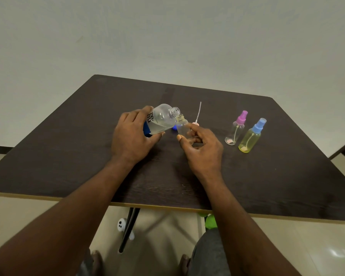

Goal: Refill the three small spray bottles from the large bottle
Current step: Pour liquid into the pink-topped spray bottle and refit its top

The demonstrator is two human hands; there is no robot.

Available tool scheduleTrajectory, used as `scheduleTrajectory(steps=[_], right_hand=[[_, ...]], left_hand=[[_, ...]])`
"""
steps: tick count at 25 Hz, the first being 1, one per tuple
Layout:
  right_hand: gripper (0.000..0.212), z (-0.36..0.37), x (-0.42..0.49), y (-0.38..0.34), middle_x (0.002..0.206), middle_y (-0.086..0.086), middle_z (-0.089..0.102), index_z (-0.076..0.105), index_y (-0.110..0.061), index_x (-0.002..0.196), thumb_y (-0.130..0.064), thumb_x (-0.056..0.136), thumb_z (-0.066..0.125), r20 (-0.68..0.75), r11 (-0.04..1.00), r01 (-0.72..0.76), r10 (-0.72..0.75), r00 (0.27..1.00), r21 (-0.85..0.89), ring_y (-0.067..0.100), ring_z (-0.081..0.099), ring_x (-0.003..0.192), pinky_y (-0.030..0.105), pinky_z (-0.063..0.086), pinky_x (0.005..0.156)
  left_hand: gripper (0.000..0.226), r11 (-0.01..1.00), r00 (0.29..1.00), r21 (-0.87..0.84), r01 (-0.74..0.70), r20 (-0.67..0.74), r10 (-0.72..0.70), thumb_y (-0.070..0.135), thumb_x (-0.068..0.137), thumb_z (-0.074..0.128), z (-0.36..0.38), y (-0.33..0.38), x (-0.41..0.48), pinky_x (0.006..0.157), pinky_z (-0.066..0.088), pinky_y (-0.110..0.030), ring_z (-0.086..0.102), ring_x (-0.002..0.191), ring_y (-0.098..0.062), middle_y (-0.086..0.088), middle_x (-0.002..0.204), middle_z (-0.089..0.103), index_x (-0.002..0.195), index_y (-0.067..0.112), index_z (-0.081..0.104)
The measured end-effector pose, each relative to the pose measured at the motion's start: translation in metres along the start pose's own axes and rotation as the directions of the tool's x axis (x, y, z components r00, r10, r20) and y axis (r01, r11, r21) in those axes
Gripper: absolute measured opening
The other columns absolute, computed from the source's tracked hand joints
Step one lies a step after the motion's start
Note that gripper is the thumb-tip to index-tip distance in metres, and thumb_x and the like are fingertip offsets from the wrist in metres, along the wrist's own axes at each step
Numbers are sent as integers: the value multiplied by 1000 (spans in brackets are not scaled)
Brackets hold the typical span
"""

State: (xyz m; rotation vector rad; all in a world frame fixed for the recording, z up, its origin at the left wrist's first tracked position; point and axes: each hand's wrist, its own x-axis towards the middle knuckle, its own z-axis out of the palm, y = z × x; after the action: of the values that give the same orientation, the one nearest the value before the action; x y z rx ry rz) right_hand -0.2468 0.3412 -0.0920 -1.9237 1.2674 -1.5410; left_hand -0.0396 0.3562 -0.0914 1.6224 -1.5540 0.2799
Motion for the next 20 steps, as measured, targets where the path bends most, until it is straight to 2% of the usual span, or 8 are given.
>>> scheduleTrajectory(steps=[10, 20], right_hand=[[42, 1, 0, 2, 102, -8, 69, 76, -25, 122, -23, 82, 88, -19, 1000, -27, 27, 999, -3, 6, 68, 79, 17, 56, 77], [43, 0, 1, 1, 104, -11, 69, 75, -23, 123, -23, 82, 88, -29, 996, -87, 86, 996, -30, 6, 69, 84, 32, 61, 84]], left_hand=[[73, 998, 999, 58, 11, -41, -9, 40, 78, 86, 1, 0, 1, 90, 48, -32, 51, 120, -25, -1, 132, 64, 143, 23, 56], [75, 997, 999, 76, 12, -41, -9, 33, 78, 87, -2, 2, 1, 93, 51, -37, 47, 123, -27, -2, 134, 62, 146, 24, 56]])
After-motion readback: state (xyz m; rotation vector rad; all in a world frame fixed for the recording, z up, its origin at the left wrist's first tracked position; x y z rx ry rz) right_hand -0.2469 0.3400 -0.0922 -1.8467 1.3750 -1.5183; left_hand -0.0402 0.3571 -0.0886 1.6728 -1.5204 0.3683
